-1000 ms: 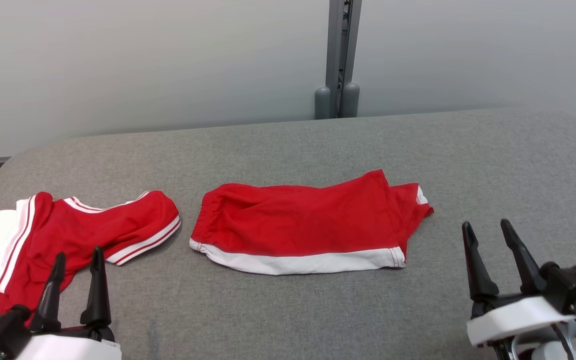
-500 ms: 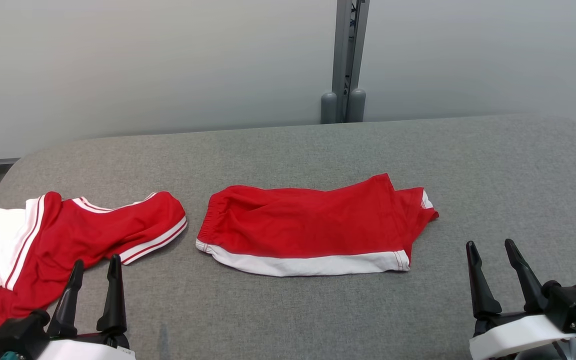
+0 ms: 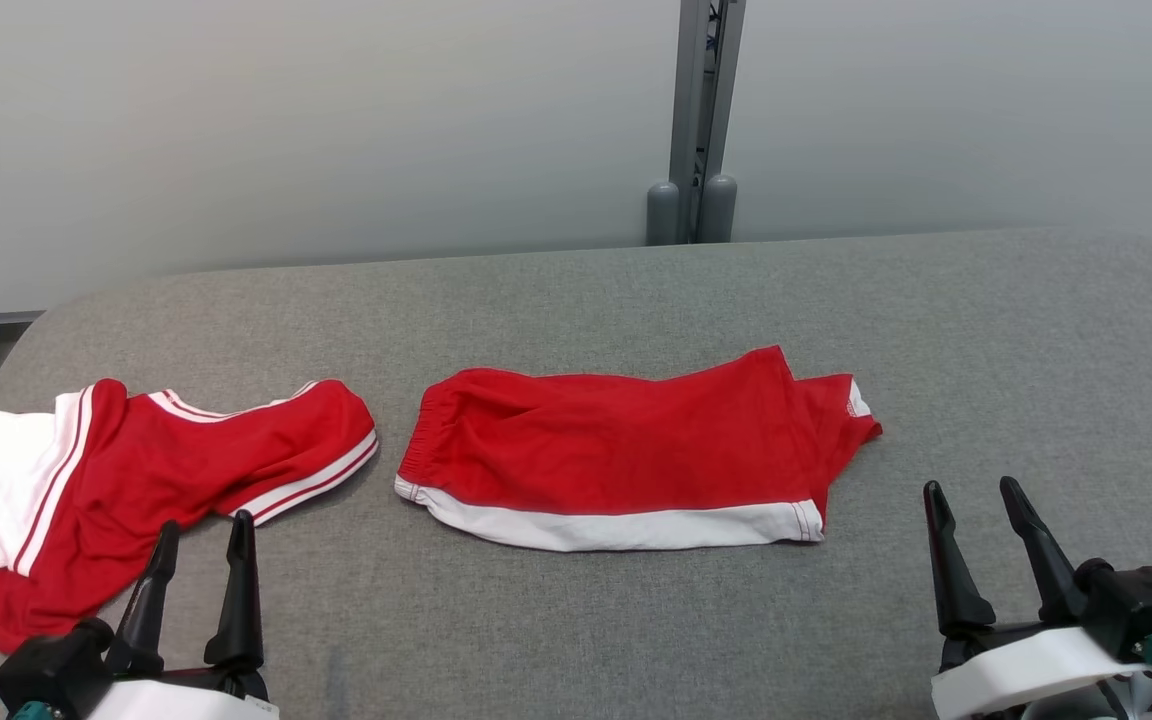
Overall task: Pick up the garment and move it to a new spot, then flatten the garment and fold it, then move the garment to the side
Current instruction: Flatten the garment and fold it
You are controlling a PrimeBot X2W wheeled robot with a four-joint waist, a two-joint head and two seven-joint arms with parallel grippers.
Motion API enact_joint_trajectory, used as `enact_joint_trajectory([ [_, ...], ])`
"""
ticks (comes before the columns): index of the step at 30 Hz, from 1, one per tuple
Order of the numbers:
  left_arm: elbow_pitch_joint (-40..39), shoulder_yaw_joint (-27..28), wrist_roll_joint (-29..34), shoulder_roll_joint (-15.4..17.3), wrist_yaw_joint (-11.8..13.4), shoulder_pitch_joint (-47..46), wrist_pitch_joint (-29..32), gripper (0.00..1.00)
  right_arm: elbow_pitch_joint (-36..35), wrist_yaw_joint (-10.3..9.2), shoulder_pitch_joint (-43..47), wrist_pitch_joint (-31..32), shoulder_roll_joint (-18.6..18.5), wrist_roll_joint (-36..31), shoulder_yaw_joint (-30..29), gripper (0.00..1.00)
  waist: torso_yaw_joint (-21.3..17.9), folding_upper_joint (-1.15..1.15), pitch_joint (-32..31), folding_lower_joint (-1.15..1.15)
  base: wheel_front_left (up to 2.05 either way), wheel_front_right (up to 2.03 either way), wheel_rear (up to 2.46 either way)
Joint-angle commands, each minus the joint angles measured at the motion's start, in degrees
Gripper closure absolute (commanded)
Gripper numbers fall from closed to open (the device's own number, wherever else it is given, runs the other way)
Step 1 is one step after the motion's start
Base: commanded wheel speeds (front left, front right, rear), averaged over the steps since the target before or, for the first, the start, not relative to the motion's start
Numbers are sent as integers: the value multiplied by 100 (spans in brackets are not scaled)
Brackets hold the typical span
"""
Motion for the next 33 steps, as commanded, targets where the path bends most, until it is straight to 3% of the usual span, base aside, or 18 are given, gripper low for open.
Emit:
enact_joint_trajectory([
  [1,24,-6,26,21,-31,54,-10,0,21,11,-54,-29,-16,8,-2,0,-5,0,6,0,0,0,0],
  [8,183,-293,-13,164,-35,-104,308,0,511,11,-242,80,-19,53,322,0,-61,0,112,0,0,0,0],
  [17,493,-1067,-311,716,-41,-646,1349,0,1517,11,-1166,769,-26,240,991,0,-97,0,622,0,0,0,0],
  [25,626,-1792,-759,1143,-43,-1243,1621,0,2128,11,-1752,1192,-22,466,1283,0,-8,0,1020,0,0,0,0],
  [33,959,-2566,-1257,1489,-44,-2085,1954,0,2373,11,-1922,1239,-22,578,1455,0,20,0,1173,0,0,0,0],
])
